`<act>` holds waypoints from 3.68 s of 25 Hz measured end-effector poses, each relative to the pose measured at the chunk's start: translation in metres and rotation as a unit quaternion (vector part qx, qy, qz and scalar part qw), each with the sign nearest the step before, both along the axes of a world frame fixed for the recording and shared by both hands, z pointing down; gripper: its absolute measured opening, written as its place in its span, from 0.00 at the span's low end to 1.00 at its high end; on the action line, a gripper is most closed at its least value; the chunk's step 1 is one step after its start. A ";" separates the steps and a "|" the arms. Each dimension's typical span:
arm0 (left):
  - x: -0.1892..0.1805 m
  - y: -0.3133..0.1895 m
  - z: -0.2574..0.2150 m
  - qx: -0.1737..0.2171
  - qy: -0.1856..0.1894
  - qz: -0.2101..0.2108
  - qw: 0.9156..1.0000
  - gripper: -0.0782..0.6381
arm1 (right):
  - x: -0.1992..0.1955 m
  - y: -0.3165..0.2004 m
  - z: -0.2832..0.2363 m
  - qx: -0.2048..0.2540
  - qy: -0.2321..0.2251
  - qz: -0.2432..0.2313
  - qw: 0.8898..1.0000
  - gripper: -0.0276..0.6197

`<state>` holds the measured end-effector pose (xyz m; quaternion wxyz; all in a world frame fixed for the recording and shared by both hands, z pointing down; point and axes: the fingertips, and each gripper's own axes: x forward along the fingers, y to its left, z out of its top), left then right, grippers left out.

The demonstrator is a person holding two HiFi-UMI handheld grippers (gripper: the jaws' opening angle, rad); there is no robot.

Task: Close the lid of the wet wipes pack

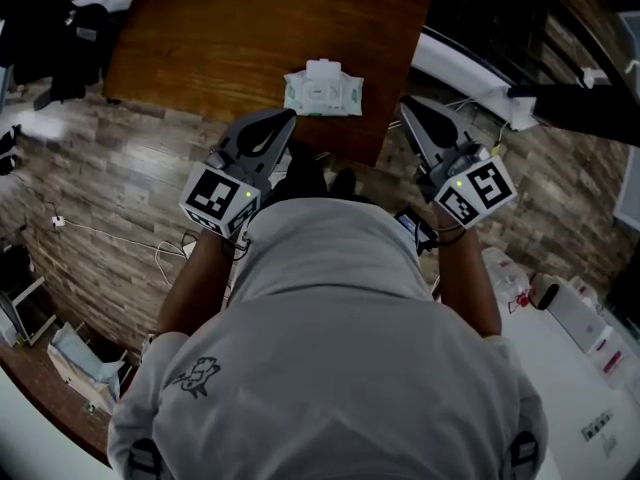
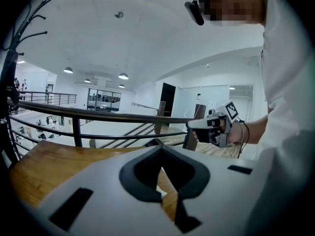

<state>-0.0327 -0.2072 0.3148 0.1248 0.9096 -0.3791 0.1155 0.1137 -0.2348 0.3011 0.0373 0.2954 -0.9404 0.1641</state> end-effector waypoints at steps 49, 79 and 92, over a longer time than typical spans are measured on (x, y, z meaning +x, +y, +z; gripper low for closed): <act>-0.035 -0.054 0.168 -0.137 -0.035 0.044 0.989 0.13 | -0.059 -0.061 0.171 -0.139 0.036 -0.026 0.989 0.21; -0.034 -0.072 0.283 -0.221 -0.065 0.056 0.972 0.13 | -0.082 -0.094 0.274 -0.247 0.047 -0.039 0.967 0.29; -0.032 -0.080 0.310 -0.245 -0.079 0.051 0.965 0.13 | -0.088 -0.105 0.297 -0.270 0.053 -0.040 0.960 0.30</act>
